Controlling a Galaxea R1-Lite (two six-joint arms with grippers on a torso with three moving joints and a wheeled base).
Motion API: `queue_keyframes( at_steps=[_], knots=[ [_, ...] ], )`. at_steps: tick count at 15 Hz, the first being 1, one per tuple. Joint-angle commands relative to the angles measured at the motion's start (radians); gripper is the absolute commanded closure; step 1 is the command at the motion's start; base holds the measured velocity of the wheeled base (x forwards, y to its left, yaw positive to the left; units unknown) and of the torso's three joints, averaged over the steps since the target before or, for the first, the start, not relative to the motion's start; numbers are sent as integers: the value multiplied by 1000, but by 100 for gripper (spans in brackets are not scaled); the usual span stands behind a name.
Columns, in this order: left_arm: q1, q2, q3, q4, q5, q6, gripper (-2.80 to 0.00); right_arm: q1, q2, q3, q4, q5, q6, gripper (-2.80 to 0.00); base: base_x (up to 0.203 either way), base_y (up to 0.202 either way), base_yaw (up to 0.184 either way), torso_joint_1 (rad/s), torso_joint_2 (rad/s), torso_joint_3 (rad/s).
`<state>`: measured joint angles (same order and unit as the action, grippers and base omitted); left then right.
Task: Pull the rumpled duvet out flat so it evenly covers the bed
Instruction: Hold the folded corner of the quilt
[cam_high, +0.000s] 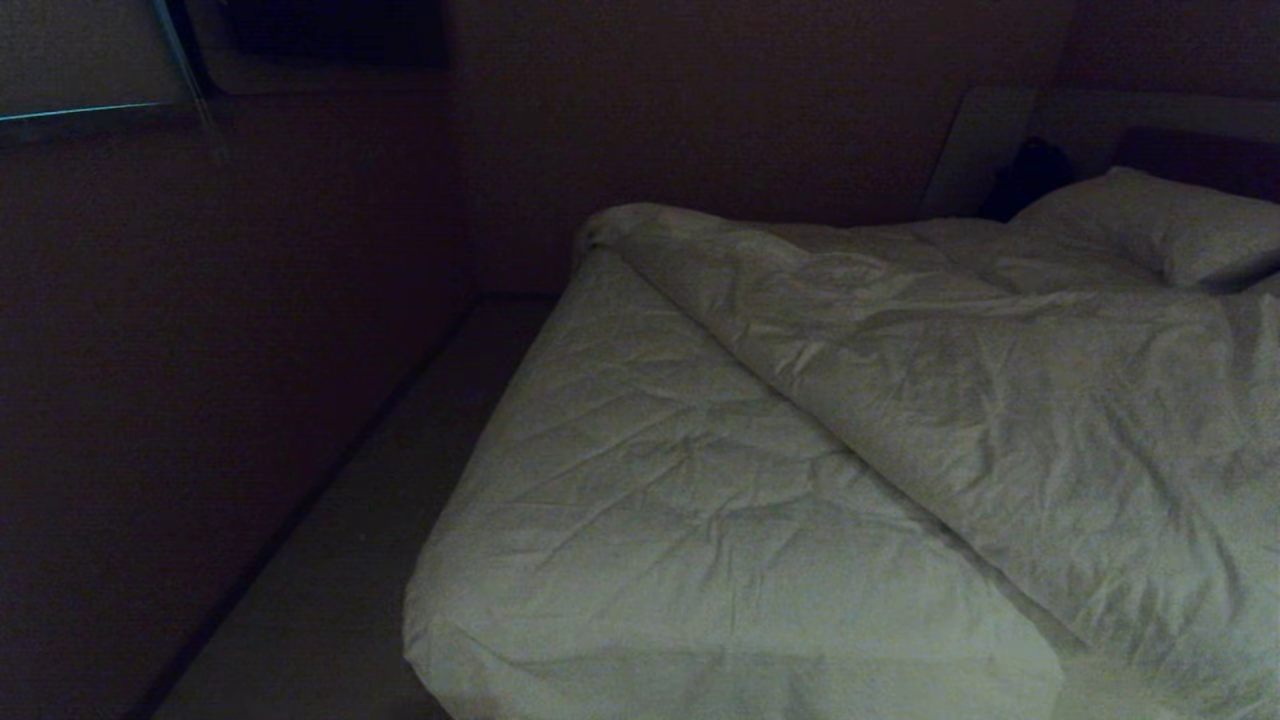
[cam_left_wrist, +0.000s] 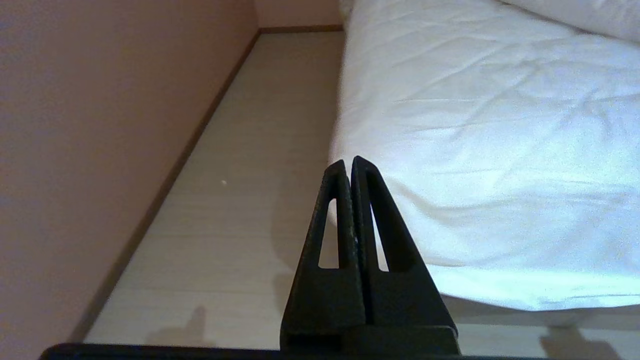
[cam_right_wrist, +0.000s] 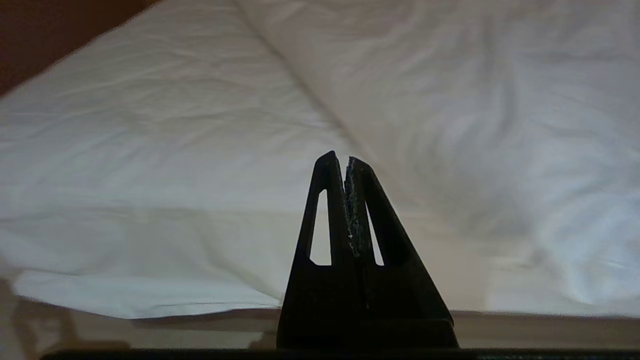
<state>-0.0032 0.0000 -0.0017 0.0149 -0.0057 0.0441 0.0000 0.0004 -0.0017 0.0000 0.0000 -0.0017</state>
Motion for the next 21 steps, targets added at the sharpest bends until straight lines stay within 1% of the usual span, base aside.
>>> queue_keyframes(
  at_steps=[1,21],
  knots=[
    [0,0,0,0,0,0,0,0,0,0,1,1,0,0,0,-193,0,2,8,2],
    [0,0,0,-1,-2,0,0,0,0,0,0,0,0,0,0,-195,0,3,3,3]
  ],
)
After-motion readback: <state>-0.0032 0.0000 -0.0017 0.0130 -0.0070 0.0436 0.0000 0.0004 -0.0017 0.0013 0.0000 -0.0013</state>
